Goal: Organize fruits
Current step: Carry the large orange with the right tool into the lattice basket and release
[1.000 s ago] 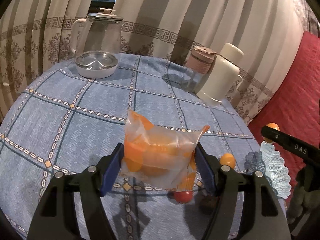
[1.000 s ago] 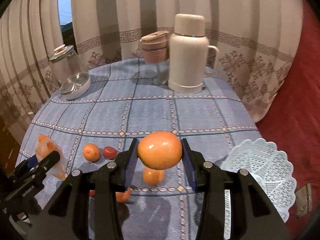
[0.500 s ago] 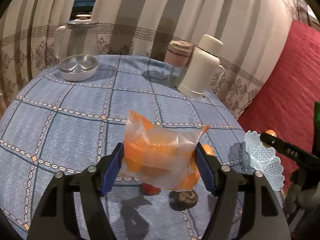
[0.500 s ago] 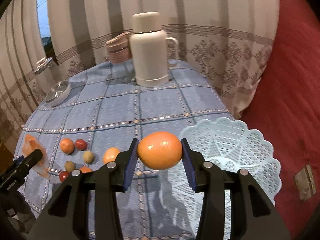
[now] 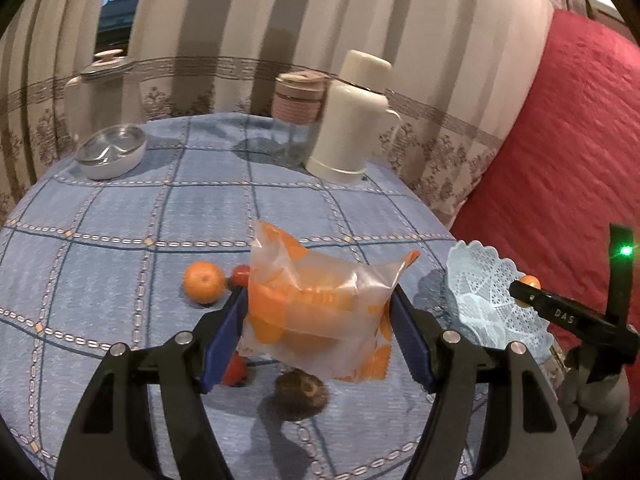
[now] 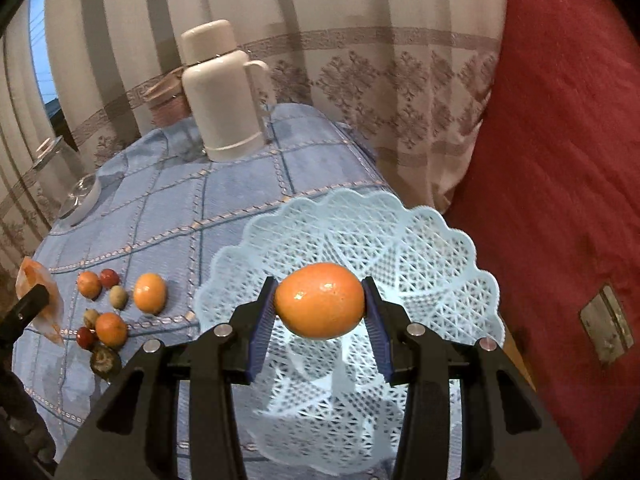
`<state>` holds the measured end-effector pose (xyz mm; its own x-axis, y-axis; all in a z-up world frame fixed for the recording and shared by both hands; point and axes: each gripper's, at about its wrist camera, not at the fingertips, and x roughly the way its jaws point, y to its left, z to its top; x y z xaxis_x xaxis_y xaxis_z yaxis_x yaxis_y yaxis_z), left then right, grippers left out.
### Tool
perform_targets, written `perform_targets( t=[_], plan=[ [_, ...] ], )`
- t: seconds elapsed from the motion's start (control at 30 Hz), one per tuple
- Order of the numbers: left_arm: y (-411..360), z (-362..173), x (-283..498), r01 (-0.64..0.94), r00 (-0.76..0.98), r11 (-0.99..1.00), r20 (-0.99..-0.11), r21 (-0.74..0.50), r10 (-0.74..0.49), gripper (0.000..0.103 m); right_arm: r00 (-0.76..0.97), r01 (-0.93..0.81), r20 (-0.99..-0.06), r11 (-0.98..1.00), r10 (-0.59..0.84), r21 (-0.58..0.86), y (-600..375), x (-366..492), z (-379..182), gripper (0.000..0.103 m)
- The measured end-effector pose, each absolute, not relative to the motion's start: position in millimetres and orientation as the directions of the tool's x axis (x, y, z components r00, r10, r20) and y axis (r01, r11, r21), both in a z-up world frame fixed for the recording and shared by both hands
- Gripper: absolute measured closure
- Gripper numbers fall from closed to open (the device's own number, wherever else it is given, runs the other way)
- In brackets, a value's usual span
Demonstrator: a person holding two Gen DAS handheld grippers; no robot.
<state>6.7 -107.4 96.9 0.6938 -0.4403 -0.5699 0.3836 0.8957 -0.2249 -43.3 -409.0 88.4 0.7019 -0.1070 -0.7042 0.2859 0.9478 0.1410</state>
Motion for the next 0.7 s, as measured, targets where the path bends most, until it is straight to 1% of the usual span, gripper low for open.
perform_targets(
  t=[0.27,0.53,0.7],
  plan=[
    [-147.8,98.8,-3.3,0.443,0.67,0.876,-0.578,-0.193,-0.466,0.033,0.69,0.277,-0.718,0.949,-0.089,0.148,-414.4,-44.4,74.9,0.059],
    [-188.5,101.0,-12.0,0.503,0.64,0.847,-0.584,-0.172,-0.499,0.033,0.7,0.28,-0.706,0.952,-0.111,0.127,-416.8,-47.9,70.4,0.059],
    [-211.4,100.9,-15.4,0.533,0.625,0.832,-0.591,-0.154,-0.509,0.033,0.709,0.29,-0.696,0.947,-0.114,0.14,-421.6,-51.1,68.2,0.059]
  ],
)
